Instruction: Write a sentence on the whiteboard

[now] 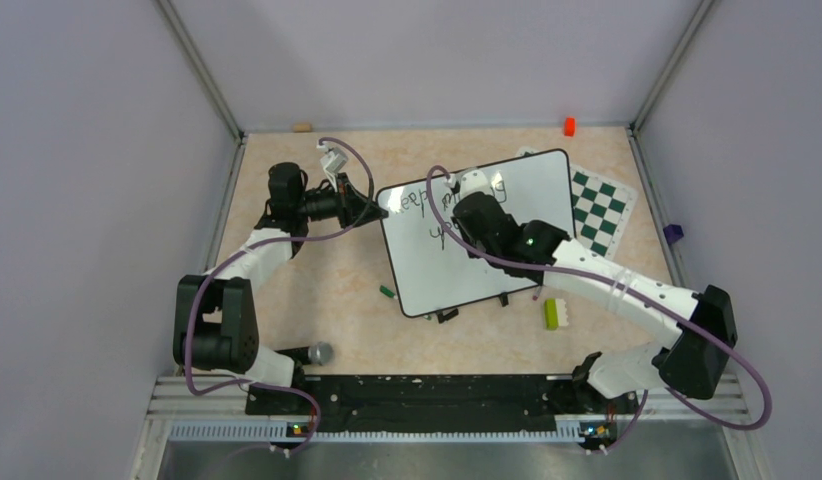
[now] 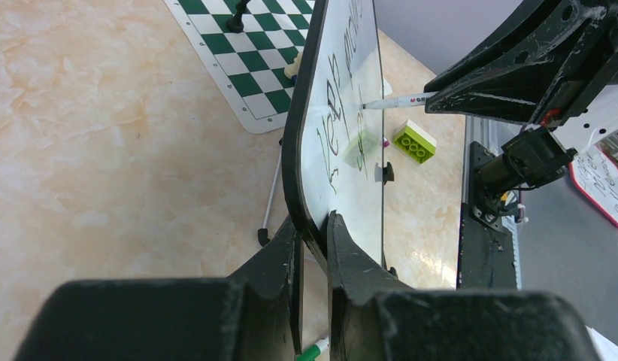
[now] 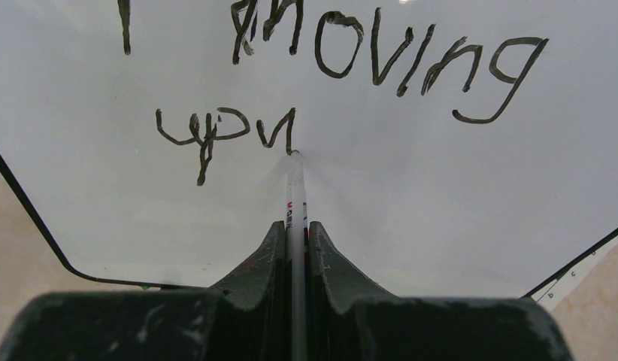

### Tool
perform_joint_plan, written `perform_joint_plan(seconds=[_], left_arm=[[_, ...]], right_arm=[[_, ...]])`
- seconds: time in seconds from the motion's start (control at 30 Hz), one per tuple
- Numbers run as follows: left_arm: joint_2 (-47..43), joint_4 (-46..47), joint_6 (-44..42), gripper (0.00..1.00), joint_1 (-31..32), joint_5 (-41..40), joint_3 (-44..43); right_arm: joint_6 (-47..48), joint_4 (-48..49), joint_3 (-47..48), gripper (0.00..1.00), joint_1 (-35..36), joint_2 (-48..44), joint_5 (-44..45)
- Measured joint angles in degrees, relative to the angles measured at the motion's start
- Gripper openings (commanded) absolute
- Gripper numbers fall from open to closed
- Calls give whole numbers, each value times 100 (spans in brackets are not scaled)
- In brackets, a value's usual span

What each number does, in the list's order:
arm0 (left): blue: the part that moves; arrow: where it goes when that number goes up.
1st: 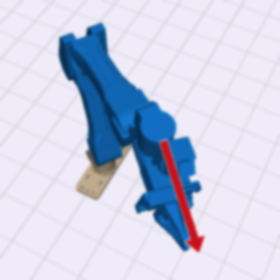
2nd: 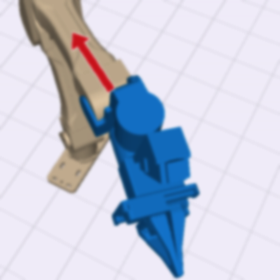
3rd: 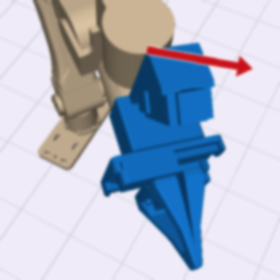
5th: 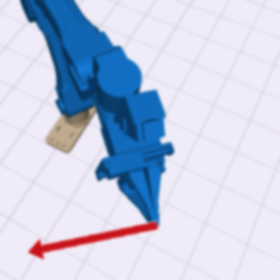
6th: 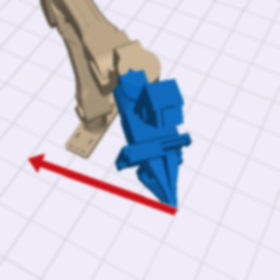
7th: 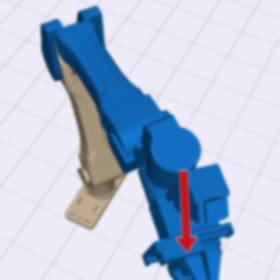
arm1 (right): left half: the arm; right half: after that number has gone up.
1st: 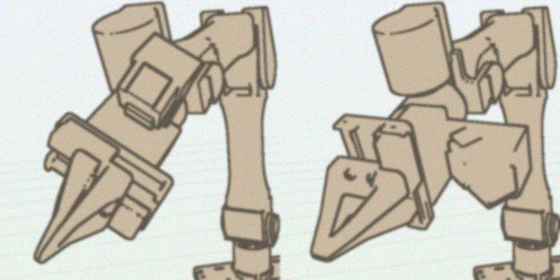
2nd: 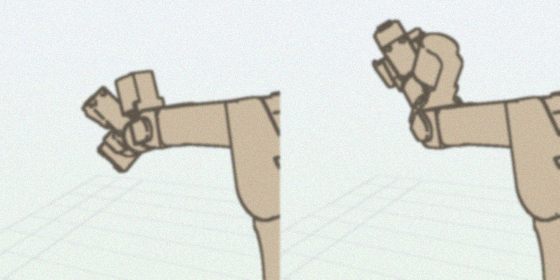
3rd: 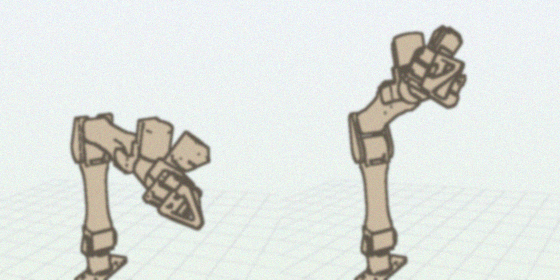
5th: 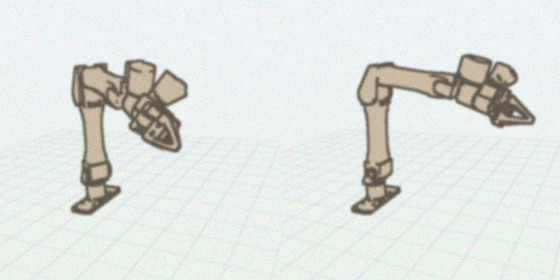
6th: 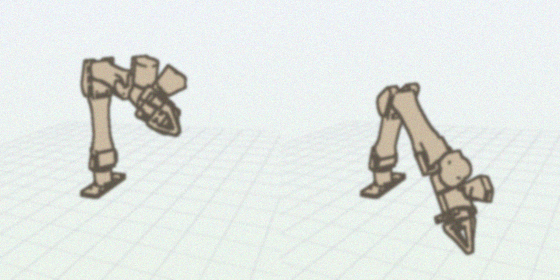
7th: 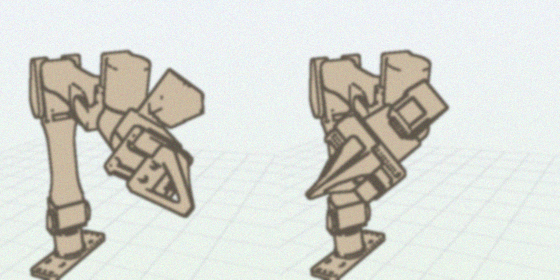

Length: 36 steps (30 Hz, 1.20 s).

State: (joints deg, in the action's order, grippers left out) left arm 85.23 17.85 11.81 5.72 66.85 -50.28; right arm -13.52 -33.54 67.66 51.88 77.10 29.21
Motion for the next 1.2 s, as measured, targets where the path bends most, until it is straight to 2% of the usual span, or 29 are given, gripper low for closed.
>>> perform_joint_plan(seconds=[0.6, 0.97, 1.2], left_arm=[[0, -116, -81, 13, 0, -22, -33], [0, -269, -173, 13, 11, 31, -103], [0, -286, -175, 13, 11, 33, -107]], right_arm=[[199, -28, 374, 0, -177, 144, -4], [188, -184, 341, 0, -293, -522, -330], [177, -190, 122, 0, -293, -549, -337]])
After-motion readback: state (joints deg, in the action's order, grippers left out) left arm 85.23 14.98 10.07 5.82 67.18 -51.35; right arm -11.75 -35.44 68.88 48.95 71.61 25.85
